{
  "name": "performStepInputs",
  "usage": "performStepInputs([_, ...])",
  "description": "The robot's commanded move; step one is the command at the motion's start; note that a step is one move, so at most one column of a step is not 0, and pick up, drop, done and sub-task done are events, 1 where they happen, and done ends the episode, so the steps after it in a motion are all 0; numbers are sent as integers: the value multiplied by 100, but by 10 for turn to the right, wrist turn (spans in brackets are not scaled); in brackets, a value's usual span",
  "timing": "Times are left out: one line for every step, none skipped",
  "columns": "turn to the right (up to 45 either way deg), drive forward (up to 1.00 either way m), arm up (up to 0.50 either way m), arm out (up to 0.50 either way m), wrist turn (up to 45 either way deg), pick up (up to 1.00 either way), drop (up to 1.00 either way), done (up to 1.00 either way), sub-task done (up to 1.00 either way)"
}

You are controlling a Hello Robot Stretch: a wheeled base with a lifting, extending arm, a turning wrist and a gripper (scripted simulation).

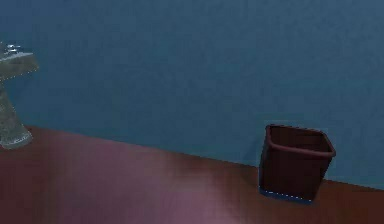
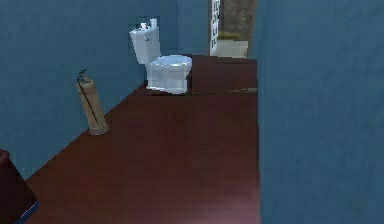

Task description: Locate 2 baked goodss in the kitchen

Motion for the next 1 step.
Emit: performStepInputs([150,0,0,0,0,0,0,0,0])
